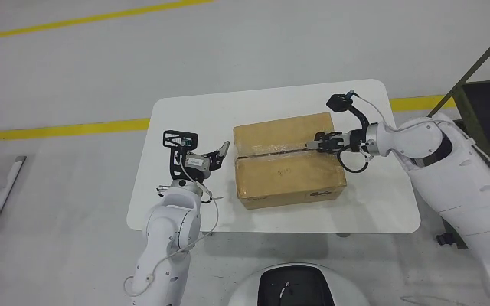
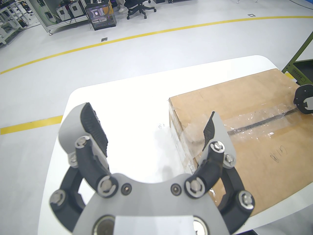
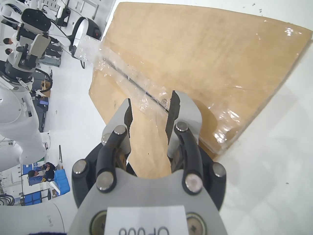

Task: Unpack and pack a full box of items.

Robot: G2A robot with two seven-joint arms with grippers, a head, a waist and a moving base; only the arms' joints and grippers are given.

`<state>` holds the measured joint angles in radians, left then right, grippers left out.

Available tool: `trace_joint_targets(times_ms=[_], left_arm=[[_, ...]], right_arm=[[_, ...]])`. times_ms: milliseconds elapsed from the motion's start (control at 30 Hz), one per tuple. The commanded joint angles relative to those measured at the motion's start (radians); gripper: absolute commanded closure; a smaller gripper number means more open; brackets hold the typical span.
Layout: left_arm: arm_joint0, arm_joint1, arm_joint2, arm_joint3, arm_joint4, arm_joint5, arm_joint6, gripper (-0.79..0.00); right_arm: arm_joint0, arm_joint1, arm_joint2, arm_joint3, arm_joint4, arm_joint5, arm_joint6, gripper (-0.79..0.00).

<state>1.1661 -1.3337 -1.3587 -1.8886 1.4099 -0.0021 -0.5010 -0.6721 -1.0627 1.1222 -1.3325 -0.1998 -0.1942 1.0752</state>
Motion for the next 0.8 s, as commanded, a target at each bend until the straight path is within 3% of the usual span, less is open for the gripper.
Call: trace_joint_targets(times_ms=[0, 400, 767], left_arm=[[0.000, 0.000, 0.000, 0.000, 0.000, 0.000, 0.000, -0.785], [0.000, 0.000, 0.000, 0.000, 0.000, 0.000, 0.000, -0.785], [0.000, 0.000, 0.000, 0.000, 0.000, 0.000, 0.000, -0.785]], right_arm=[[0.007, -0.002, -0.009, 0.009, 0.000, -0.002, -0.004, -0.354], [0.027, 0.001, -0.004, 0.043, -0.007, -0.011, -0.023, -0.382], [0.054, -0.015, -0.072, 0.066, -0.005, -0.012, -0.021, -0.357]])
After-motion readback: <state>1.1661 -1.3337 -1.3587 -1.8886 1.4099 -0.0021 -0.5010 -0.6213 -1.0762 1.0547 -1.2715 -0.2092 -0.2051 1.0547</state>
